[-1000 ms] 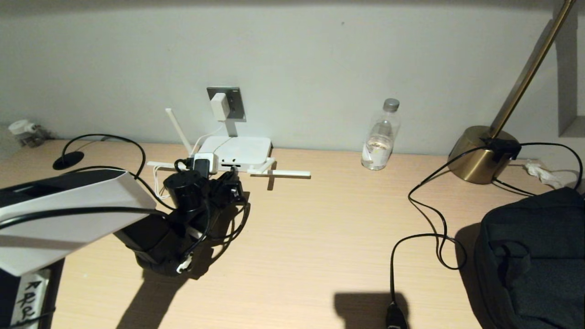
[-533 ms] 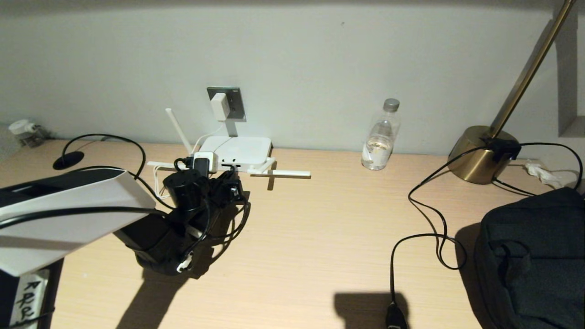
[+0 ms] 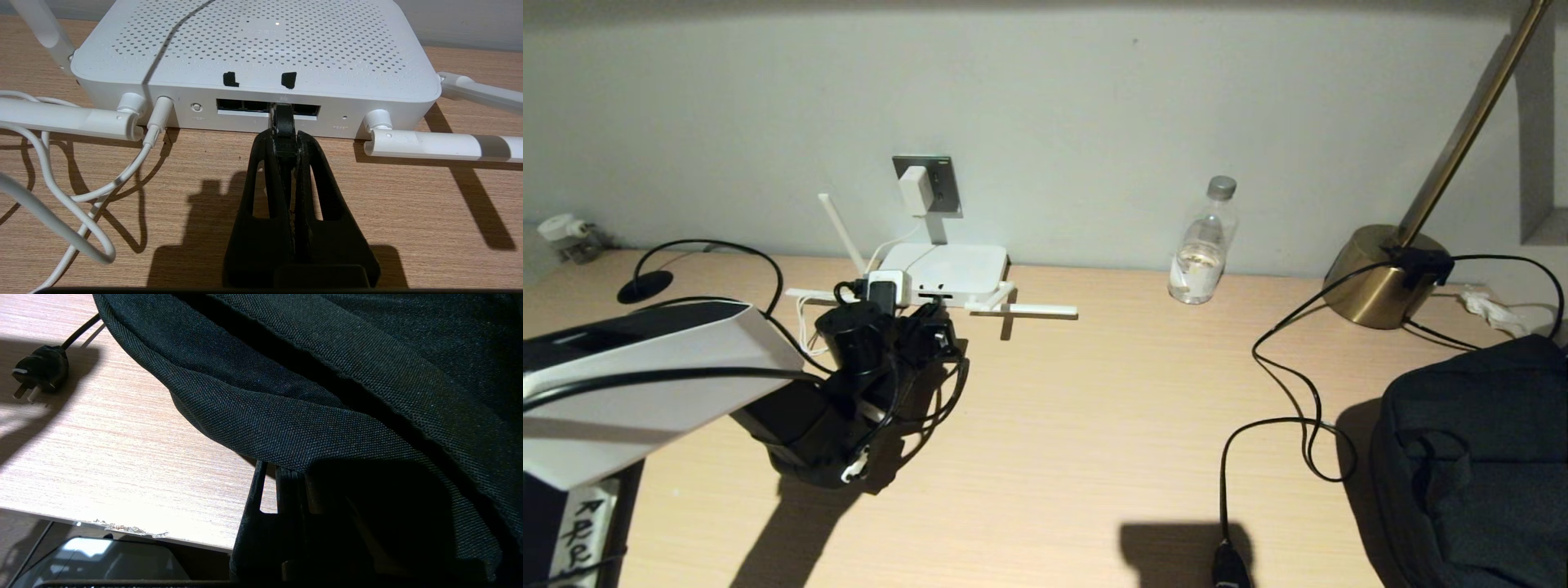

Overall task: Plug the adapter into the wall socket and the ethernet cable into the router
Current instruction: Plug cable into router interface

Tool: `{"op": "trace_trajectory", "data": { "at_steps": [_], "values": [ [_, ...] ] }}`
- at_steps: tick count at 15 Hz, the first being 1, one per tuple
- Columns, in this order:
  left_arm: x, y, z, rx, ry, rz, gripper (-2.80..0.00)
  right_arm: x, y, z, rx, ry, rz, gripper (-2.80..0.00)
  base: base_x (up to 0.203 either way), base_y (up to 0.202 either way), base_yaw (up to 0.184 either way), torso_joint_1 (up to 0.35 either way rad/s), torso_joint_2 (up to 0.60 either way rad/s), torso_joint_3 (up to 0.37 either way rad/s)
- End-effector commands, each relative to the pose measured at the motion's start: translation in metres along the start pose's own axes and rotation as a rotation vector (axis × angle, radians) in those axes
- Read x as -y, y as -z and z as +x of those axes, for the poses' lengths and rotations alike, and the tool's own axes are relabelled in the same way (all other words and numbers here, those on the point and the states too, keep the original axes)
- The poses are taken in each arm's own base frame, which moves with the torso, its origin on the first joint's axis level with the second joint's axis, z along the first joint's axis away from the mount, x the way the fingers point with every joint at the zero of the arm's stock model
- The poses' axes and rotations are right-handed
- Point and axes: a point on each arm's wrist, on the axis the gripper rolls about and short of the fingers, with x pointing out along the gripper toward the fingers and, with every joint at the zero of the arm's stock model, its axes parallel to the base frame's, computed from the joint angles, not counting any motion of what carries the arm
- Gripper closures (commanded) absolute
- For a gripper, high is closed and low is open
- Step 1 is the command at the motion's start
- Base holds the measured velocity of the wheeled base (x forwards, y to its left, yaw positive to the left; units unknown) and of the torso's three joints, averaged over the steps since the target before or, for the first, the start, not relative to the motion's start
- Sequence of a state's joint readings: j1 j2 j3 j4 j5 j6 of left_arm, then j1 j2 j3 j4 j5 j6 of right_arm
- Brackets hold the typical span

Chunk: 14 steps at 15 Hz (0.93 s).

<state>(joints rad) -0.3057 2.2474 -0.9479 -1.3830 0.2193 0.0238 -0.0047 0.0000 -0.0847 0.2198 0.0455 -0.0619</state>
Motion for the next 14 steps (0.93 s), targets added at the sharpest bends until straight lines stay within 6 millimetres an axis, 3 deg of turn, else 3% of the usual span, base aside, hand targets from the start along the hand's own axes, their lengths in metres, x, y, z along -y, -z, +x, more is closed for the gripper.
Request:
{"op": "trace_trajectory", "data": {
  "at_steps": [1, 14],
  "values": [
    [0.0001, 0.0005, 0.0014, 0.008, -0.002, -0.003, 0.0, 0.0, 0.0001, 0.0001, -0.003, -0.001, -0.001, 0.0, 0.0, 0.0, 0.0, 0.0, 0.0, 0.0],
    [0.0017, 0.0025, 0.0082, 0.021, -0.003, -0.004, 0.0, 0.0, -0.0001, 0.0, -0.002, -0.001, -0.001, 0.0, 0.0, 0.0, 0.0, 0.0, 0.0, 0.0]
  ]
}}
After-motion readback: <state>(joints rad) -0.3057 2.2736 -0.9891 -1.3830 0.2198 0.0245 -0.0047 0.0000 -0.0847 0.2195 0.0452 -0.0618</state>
